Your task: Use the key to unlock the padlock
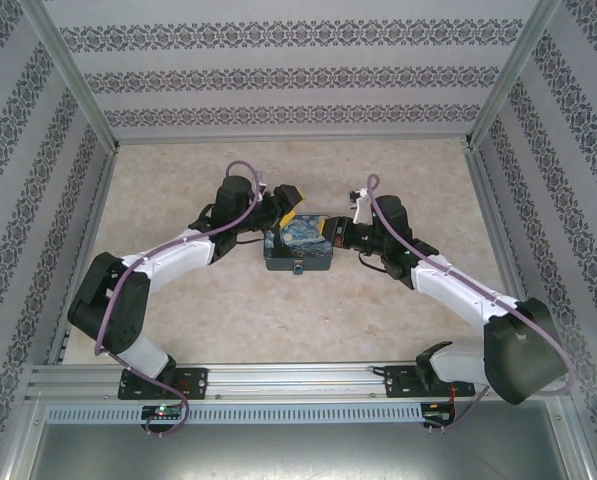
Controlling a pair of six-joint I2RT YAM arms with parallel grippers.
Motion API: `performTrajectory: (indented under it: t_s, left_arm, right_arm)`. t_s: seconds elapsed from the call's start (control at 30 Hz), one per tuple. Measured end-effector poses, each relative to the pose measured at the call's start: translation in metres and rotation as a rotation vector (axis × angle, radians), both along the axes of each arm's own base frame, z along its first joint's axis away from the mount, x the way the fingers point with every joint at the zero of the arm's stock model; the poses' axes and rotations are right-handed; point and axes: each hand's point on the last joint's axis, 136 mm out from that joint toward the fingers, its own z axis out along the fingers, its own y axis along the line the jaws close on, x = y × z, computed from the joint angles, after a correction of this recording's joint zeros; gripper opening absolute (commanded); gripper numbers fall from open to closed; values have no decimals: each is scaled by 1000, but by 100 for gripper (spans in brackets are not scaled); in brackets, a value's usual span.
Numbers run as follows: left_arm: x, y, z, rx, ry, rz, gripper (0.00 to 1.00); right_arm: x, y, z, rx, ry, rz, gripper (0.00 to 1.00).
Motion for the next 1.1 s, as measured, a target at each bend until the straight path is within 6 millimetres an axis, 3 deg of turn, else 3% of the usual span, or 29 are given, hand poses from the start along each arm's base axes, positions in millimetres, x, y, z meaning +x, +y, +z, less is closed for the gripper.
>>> performTrajectory:
  t_s: [0.13,0.53,0.73,1.1]
  left_arm:
    - [-10,-6,9,2,63,-61,55]
    - [-41,-13,-16,15,262,-129,47]
    - [-47,-22,-23,11,301,-143,44]
    - [-47,-27,-33,10,337,-141,27]
  right_arm:
    - [-7,5,-1,-195,-81,10,0]
    - [-18,14,-2,-633,-327,39,0]
    - [-16,12,-4,-691,-353,42,0]
    - [-15,13,-5,-699,-357,50,0]
